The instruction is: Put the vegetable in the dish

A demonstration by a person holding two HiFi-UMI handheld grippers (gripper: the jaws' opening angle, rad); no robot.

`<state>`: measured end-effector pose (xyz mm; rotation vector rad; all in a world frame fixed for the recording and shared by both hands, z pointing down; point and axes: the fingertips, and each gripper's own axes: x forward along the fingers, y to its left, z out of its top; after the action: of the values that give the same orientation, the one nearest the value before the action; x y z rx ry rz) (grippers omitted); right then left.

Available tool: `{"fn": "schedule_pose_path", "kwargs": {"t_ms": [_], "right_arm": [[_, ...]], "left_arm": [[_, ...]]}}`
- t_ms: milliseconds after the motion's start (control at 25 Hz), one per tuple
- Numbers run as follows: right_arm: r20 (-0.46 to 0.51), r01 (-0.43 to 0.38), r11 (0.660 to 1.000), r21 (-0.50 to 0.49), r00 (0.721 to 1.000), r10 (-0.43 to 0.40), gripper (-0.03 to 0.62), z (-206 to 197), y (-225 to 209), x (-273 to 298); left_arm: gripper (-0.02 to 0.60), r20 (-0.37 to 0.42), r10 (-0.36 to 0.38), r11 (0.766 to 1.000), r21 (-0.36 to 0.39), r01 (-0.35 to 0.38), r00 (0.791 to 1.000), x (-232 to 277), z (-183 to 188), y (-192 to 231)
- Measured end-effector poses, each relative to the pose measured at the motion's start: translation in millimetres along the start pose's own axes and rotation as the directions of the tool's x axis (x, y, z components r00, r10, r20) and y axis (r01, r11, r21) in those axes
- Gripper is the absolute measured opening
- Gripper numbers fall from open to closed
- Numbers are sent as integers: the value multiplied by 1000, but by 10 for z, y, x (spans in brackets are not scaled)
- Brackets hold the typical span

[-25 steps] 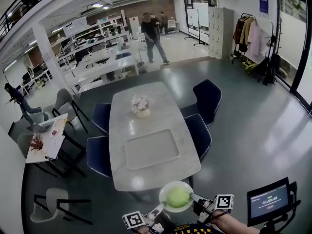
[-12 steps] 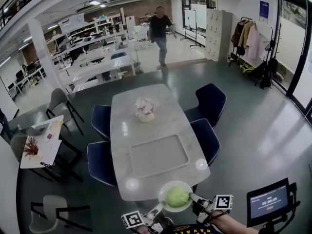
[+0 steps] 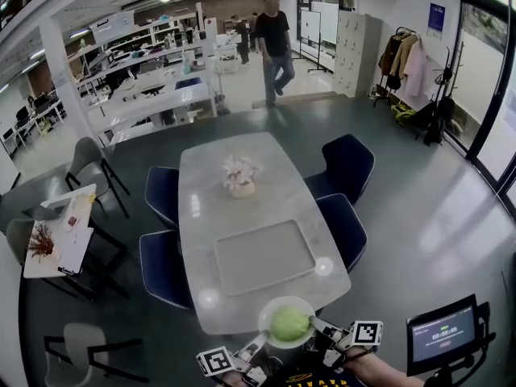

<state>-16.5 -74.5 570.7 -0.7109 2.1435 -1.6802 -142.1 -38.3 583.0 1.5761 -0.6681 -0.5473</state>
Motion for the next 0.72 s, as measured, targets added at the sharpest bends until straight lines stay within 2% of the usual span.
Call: {"fn": "schedule_pose_path", "kwargs": {"t_ms": [280, 440, 520, 640, 720], "right_arm": [[-24, 4, 1000, -1, 1000, -4, 17, -90, 43, 44], [-40, -36, 999, -3, 999, 36, 17, -126, 164, 169], [-47, -44, 999, 1, 998, 44, 17, 74, 101, 271], [-57, -30, 1000, 8, 998, 30, 17, 601, -157, 386], [-68, -34, 999, 4, 997, 34, 17, 834, -241, 447]], "left_arm": [[15, 19, 21, 1000, -20, -20, 1000, -129, 14, -65], [15, 42, 32, 999, 9, -32, 999, -232, 106, -126], [14, 55, 28, 999, 17, -29, 998, -48, 239, -125], [14, 62, 44, 997, 54, -47, 997, 461, 469, -30], [15, 73, 45, 998, 36, -48, 996, 690, 553, -20]]}}
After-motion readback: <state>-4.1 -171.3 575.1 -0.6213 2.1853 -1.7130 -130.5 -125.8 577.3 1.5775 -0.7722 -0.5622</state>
